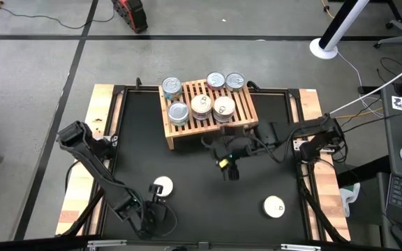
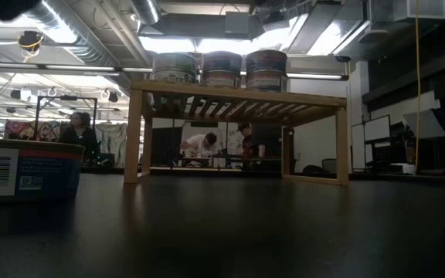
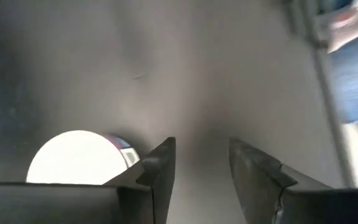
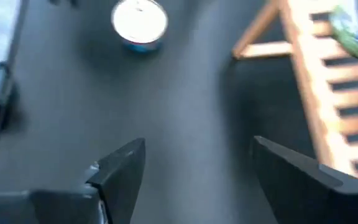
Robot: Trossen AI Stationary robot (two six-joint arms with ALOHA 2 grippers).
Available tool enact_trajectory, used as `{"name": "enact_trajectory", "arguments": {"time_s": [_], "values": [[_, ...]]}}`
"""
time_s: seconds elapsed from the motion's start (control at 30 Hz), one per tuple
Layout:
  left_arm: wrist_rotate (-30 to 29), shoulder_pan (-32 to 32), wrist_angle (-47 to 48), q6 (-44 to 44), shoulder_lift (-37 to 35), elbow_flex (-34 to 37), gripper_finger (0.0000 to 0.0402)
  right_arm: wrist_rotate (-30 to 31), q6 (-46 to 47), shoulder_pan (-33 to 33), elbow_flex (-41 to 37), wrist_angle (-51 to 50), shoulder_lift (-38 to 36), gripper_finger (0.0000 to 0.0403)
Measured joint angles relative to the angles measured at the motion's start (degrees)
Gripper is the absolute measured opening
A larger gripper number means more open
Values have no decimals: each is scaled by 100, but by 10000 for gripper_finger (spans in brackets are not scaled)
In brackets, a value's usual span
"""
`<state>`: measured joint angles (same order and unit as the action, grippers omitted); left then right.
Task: Stack canned seafood by type on shelf
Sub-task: Put the blue tuna can on the shelf
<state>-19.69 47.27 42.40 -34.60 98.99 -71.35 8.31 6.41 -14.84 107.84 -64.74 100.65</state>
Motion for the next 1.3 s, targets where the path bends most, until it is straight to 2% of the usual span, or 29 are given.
{"name": "enact_trajectory", "arguments": {"time_s": [0.2,0.3,0.6,0.83,1.07,1.3], "values": [[-477,-107,138,-5,290,0,131,-31,3,-634,-704,537,-3,289],[-650,-202,261,-26,347,0,125,178,-11,-977,-1179,982,1,289],[-681,-393,375,-349,351,0,118,1556,-281,-1683,-2798,3628,-1,289],[-682,-393,585,-760,353,3,118,1705,-983,-1795,-3821,5727,1,289],[-716,-393,483,-1586,373,390,118,2000,-992,-1765,-4101,6066,1,289],[-716,-393,428,-1607,373,437,118,2020,-994,-1765,-4103,6081,1,289]]}}
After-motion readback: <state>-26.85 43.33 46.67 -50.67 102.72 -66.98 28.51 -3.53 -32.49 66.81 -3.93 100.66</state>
